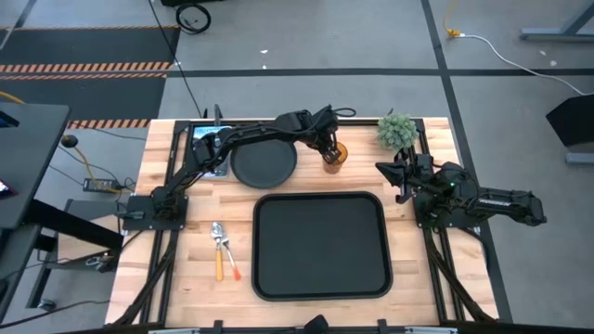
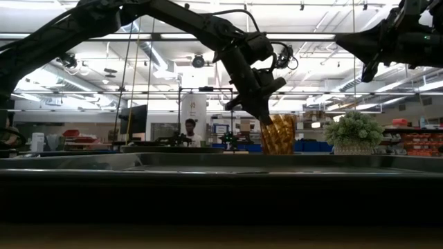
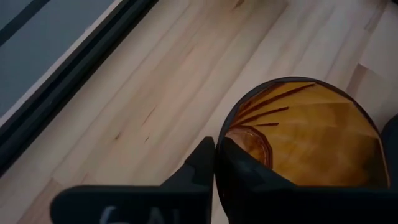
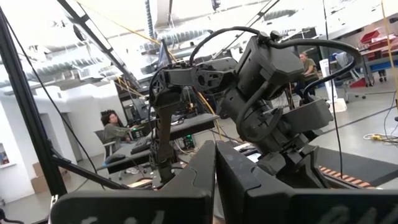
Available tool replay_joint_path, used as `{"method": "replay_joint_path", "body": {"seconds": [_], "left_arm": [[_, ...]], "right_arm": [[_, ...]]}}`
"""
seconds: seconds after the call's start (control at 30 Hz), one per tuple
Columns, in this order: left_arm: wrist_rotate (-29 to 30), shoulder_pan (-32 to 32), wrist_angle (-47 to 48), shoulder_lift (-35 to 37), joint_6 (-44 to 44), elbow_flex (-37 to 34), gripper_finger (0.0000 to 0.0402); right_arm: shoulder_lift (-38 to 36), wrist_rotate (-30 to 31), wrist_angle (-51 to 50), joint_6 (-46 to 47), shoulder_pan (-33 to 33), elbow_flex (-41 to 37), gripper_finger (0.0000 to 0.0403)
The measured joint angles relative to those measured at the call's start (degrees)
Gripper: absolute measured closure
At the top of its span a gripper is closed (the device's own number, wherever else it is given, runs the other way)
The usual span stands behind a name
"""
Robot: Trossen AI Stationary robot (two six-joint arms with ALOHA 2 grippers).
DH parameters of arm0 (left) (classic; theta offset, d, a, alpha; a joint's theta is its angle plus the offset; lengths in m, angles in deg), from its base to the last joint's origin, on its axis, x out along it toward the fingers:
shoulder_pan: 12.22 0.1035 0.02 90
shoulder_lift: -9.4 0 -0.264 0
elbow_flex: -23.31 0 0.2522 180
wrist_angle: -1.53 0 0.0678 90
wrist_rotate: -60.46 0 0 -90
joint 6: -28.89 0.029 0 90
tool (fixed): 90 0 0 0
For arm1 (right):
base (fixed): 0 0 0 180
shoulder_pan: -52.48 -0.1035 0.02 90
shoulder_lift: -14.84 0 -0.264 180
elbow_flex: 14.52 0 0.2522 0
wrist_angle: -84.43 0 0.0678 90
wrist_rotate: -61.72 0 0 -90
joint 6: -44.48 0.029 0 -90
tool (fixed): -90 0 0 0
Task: Pick and place plate/cup/fork/spoon on tray
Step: Put the glass cup on the serving tray
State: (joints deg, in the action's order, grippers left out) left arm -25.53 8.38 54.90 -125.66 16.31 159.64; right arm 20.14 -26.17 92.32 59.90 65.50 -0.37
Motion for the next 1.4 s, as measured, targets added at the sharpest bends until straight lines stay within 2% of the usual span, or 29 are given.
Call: {"method": "replay_joint_path", "body": {"seconds": [0.3,0.73,1.1,1.4], "left_arm": [[-2.15,-0.55,0.49,0.05,2.58,1.77,0.0386],[-2.38,-7.69,6.14,0.07,9.02,12.40,0.0384],[-4.37,-14.60,5.40,0.85,8.96,12.20,0.0385],[-4.45,-20.29,-4.09,0.19,6.68,7.35,0.0384]], "right_arm": [[-0.07,-0.22,0.60,-0.72,0.00,0.00,0.0385],[-0.09,-1.85,-0.11,-3.62,0.00,3.45,0.0385],[-0.11,-0.42,-6.10,-6.57,0.17,6.27,0.0385],[-0.11,0.42,-8.56,-7.61,0.15,6.27,0.0385]]}}
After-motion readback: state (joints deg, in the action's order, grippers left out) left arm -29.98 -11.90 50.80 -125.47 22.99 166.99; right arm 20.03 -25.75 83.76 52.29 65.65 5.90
